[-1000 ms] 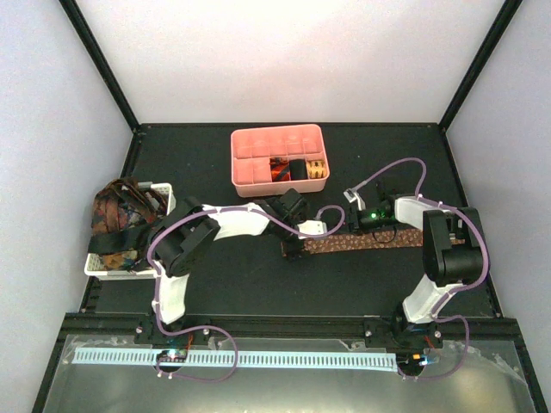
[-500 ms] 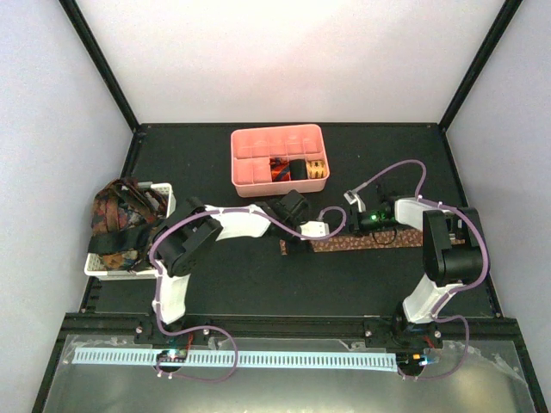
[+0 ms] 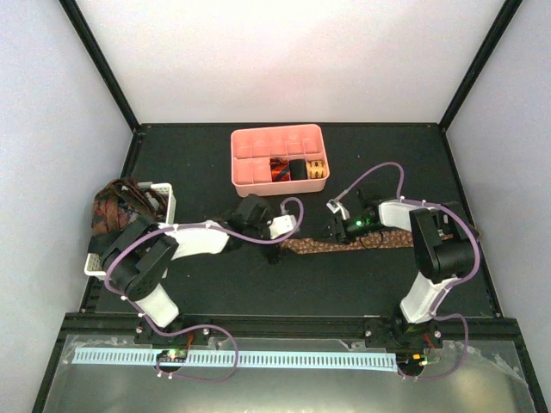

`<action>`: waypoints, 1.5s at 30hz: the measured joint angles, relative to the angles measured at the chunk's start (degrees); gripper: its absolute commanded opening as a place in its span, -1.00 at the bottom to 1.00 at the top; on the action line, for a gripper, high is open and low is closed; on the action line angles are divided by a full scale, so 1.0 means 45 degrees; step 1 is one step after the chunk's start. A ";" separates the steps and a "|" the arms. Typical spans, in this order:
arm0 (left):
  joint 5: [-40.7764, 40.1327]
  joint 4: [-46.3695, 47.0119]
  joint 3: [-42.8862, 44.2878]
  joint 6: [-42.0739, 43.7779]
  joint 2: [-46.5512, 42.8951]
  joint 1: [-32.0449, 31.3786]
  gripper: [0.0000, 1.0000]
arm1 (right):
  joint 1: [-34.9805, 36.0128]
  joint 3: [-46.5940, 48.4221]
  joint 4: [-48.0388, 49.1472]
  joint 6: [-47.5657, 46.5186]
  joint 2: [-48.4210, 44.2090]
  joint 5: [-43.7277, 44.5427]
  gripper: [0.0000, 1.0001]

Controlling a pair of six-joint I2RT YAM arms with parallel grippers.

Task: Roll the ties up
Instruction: Roll the tie at the center of the board.

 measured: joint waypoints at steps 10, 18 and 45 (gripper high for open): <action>0.0709 0.3546 -0.2395 -0.1093 -0.0243 0.0602 0.98 | 0.0636 0.0413 -0.0097 0.0029 0.0801 0.1039 -0.05; 0.1107 0.4653 -0.2686 -0.1175 0.0369 0.0622 0.90 | 0.0889 0.0850 -0.0063 0.0112 0.0996 0.1117 -0.12; 0.1175 0.3871 -0.2181 -0.0539 0.0913 0.0627 0.04 | 0.1098 0.1438 -0.0359 -0.0053 0.2356 0.1622 -0.96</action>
